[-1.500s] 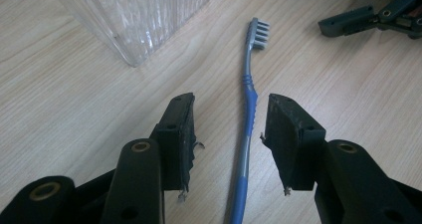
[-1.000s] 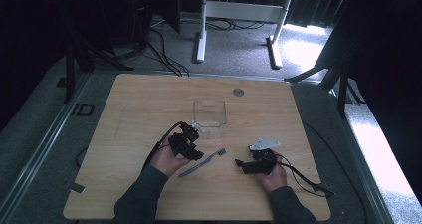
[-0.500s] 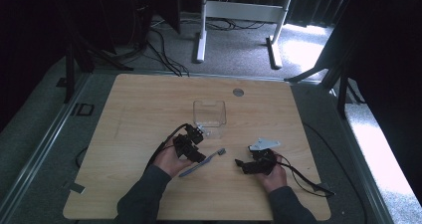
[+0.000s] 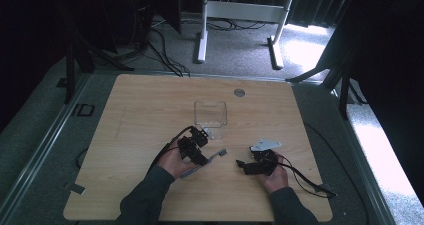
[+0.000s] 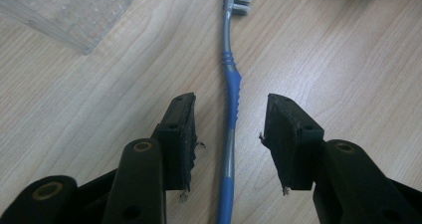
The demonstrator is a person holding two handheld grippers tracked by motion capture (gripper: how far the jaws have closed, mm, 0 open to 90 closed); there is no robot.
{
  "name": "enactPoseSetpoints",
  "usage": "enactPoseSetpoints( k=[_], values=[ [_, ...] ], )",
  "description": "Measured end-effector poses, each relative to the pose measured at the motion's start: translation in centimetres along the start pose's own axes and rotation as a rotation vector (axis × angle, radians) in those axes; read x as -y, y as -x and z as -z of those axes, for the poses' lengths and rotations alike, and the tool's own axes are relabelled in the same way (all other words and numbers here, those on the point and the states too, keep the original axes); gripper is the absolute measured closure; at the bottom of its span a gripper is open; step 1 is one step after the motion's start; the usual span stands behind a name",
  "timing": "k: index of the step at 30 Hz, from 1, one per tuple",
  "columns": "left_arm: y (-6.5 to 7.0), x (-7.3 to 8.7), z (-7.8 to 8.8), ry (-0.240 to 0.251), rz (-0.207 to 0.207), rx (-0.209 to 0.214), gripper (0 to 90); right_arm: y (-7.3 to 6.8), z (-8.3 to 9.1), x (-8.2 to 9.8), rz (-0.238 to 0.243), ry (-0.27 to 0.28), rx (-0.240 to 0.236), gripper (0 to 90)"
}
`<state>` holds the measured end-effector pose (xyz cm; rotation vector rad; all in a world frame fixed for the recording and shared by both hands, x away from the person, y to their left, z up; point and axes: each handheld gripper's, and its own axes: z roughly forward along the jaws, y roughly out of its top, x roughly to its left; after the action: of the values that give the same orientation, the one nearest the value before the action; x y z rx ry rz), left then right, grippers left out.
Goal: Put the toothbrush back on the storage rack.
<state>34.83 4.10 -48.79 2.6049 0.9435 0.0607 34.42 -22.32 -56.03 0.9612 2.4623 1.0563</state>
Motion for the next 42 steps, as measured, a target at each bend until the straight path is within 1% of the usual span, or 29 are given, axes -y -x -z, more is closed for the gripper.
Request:
enactPoseSetpoints(
  k=[7, 13, 22, 25, 31, 34, 36, 42],
  values=[
    [0.0, -0.1, -0.5, -0.029, -0.001, 0.004, 58.3, 0.0, 0.0, 0.0, 0.000, -0.001, 0.000, 20.6],
    [0.1, -0.2, -0.7, -0.044, -0.006, 0.007, 60.4, 0.0, 0.0, 0.0, 0.000, 0.000, 0.000, 20.6],
    [0.2, -0.5, -1.1, -0.079, -0.024, 0.005, 65.5, 0.0, 0.0, 0.0, 0.000, -0.001, -0.001, 20.6],
    [0.3, -0.6, -1.3, -0.084, -0.020, 0.005, 66.8, 0.0, 0.0, 0.0, 0.000, -0.001, -0.001, 20.6],
    [0.5, -0.9, -1.7, -0.104, -0.008, 0.001, 69.2, 0.0, 0.0, 0.0, 0.000, -0.001, -0.001, 20.6],
    [0.5, -1.0, -1.9, -0.113, -0.009, -0.003, 70.0, 0.0, 0.0, 0.0, -0.001, -0.001, -0.001, 20.6],
    [0.5, -1.1, -2.0, -0.118, -0.010, -0.014, 70.4, 0.0, 0.0, 0.0, -0.001, -0.001, 0.000, 20.6],
    [0.8, -1.3, -2.4, -0.135, -0.020, -0.019, 71.4, 0.0, 0.0, 0.0, -0.001, -0.002, -0.001, 20.6]
  ],
)
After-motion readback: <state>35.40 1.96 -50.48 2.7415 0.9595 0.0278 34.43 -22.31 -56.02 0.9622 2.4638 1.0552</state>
